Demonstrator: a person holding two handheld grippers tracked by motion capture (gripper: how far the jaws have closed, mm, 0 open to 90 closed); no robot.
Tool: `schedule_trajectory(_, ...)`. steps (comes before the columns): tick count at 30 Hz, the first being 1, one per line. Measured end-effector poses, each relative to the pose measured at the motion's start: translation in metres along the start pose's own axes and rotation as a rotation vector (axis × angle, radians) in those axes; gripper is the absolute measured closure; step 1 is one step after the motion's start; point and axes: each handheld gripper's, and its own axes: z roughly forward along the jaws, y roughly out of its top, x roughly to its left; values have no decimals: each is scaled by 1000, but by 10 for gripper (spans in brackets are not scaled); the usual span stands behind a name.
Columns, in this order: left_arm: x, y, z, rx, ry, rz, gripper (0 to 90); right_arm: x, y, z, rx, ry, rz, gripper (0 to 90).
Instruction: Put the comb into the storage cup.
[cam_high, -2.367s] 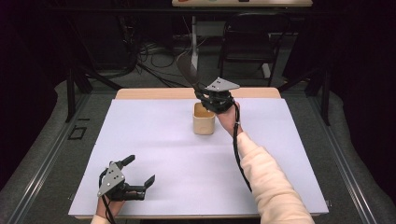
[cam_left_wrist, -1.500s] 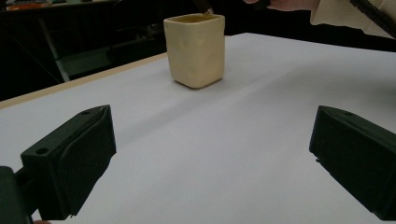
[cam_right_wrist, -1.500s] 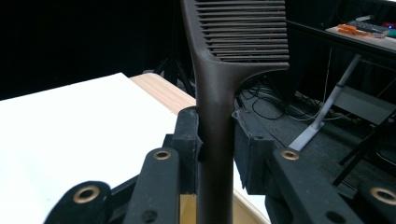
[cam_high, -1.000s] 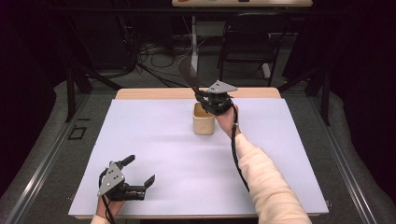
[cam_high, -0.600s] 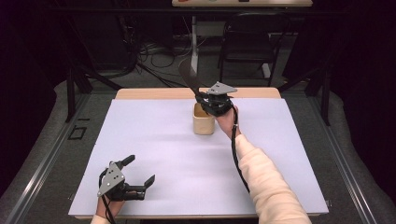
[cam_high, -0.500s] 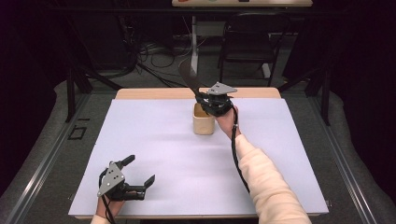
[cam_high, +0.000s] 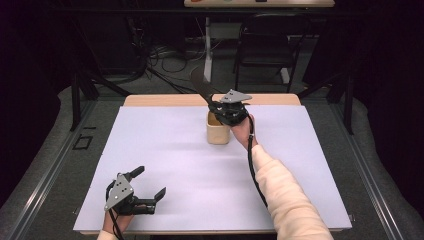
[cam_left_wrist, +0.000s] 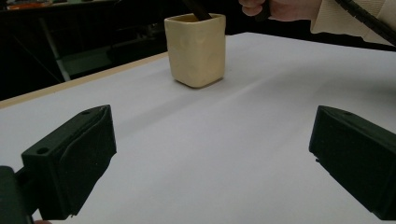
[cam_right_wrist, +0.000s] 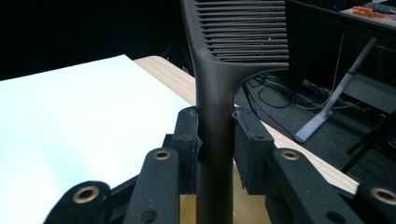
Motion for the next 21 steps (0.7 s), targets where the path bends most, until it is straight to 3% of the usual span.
schedule_trajectory(21,0,0,0,2,3,-3,8,-2,-6,2,16,5,4,722)
